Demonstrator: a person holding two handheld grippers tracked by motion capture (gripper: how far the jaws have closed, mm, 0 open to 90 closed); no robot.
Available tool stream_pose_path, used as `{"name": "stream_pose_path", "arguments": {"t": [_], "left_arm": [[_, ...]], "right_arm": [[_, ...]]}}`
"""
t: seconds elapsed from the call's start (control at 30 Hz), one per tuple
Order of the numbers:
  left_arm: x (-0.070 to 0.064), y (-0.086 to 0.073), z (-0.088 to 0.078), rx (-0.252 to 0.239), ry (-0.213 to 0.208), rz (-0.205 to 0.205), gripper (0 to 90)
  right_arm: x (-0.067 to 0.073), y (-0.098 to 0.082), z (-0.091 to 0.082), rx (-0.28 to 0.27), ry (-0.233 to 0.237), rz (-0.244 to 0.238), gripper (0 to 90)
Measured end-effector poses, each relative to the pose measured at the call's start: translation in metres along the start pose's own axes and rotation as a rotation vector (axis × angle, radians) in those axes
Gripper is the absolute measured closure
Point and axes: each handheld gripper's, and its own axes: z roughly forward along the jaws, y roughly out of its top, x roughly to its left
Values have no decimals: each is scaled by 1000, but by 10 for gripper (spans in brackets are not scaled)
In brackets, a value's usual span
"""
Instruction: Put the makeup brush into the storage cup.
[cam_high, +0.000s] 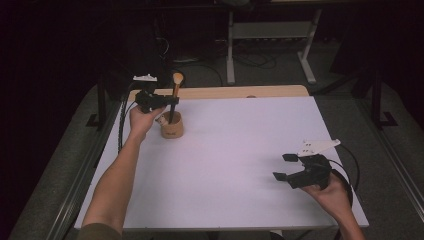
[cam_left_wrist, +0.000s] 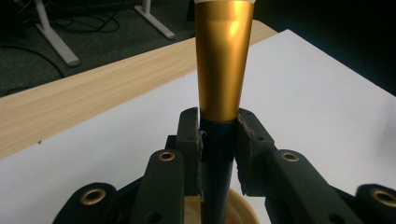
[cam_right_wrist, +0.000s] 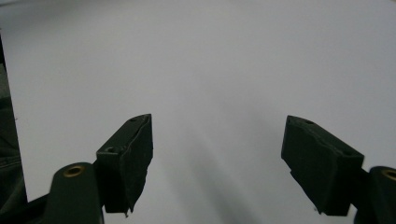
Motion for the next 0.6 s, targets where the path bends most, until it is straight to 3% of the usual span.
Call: {"name": "stream_pose_path", "arguments": {"t": [0.6], "left_arm": [[6, -19, 1, -21, -20, -8, 726]], "right_arm": [[1, 2, 8, 17, 14, 7, 241]]}}
